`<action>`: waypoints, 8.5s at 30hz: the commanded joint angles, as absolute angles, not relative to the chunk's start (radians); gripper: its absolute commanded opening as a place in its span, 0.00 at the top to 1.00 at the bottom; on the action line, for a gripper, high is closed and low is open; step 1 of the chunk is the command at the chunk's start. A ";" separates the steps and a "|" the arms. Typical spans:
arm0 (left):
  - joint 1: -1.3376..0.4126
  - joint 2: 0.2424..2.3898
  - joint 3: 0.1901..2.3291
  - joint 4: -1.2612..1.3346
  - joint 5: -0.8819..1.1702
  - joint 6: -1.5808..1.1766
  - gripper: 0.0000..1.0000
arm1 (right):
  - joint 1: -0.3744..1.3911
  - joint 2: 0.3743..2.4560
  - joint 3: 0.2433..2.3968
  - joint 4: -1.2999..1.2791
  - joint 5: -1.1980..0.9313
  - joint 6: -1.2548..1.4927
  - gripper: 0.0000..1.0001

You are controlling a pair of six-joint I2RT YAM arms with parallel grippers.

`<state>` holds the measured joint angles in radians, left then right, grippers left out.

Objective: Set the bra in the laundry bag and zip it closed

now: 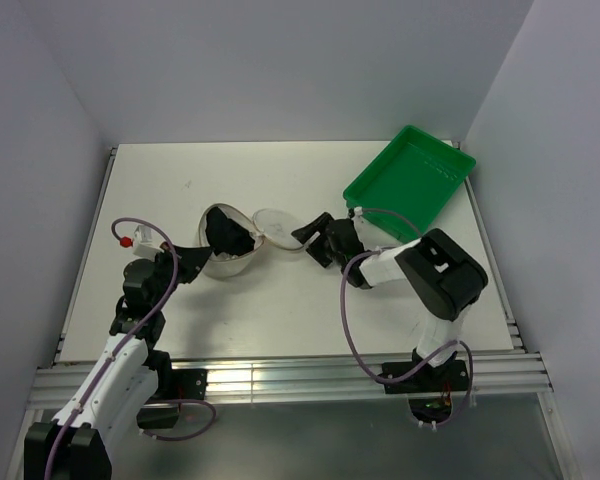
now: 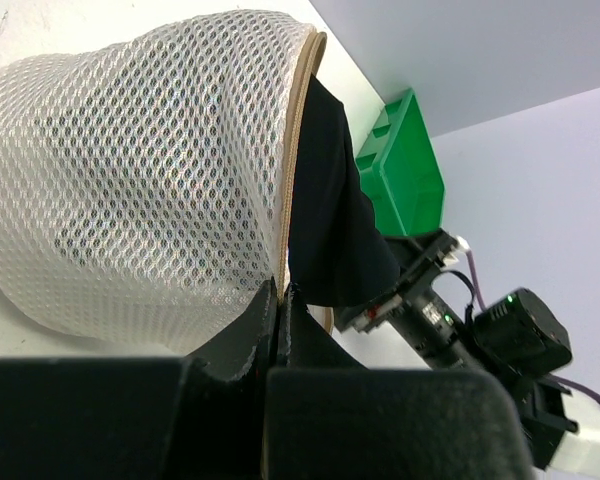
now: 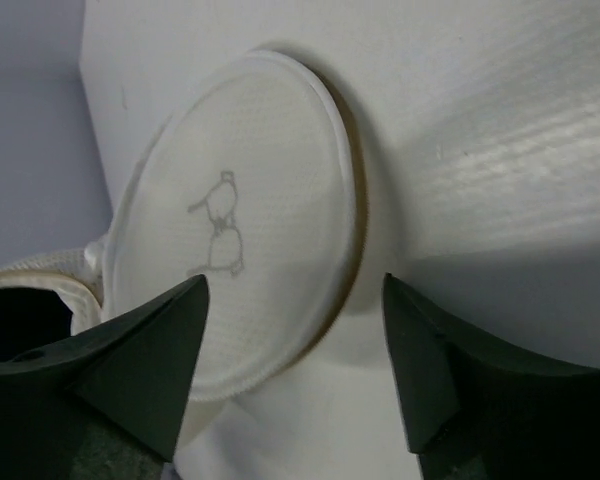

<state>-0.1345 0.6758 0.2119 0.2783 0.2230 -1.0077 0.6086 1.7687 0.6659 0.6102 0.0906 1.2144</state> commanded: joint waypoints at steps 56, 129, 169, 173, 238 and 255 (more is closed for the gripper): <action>-0.285 0.959 0.359 0.523 0.279 -0.907 1.00 | 1.097 1.452 1.370 -0.275 0.513 0.412 0.31; -0.281 1.157 0.474 0.675 0.273 -0.927 1.00 | 0.678 1.483 0.578 0.733 -0.092 1.255 0.33; -0.844 1.009 0.799 -0.032 -0.046 -0.411 0.62 | 0.752 1.382 0.649 0.578 0.049 1.019 0.94; -0.850 1.074 0.818 -0.012 -0.107 -0.333 0.55 | 0.749 1.387 0.664 0.571 0.017 1.009 0.96; -0.879 1.232 0.727 0.149 -0.235 -0.201 0.87 | 0.583 1.462 0.667 0.663 -0.351 1.098 1.00; -0.879 1.011 0.534 0.169 -0.429 -0.391 1.00 | 0.453 1.442 0.653 0.646 -0.382 1.066 1.00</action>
